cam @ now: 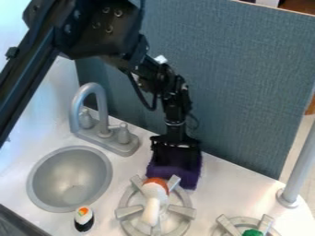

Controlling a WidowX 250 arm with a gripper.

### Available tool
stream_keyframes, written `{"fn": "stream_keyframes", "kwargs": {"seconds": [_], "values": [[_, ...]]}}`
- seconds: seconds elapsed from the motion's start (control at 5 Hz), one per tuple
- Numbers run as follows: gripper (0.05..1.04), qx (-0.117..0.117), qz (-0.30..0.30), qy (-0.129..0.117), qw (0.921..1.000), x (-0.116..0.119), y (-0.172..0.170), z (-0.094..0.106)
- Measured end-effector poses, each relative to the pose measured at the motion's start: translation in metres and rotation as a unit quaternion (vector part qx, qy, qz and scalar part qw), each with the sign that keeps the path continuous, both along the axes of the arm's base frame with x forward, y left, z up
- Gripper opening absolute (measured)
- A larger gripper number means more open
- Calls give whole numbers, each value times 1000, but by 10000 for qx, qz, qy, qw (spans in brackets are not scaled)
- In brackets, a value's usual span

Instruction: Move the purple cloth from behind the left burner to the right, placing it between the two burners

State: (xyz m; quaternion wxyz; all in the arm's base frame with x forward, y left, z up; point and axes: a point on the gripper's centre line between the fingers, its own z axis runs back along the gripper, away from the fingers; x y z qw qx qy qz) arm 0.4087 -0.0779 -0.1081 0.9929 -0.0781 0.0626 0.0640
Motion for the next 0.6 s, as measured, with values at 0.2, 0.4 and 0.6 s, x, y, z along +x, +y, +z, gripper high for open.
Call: {"fn": "stream_keyframes", "kwargs": {"seconds": [0.2, 0.4, 0.6], "values": [[1001, -110, -522, -116, 9985, 0, -34, 2], [1001, -148, -997, -44, 9949, -8, -64, -1], [1001, -161, -1167, -36, 9930, -10, -77, -2]]}}
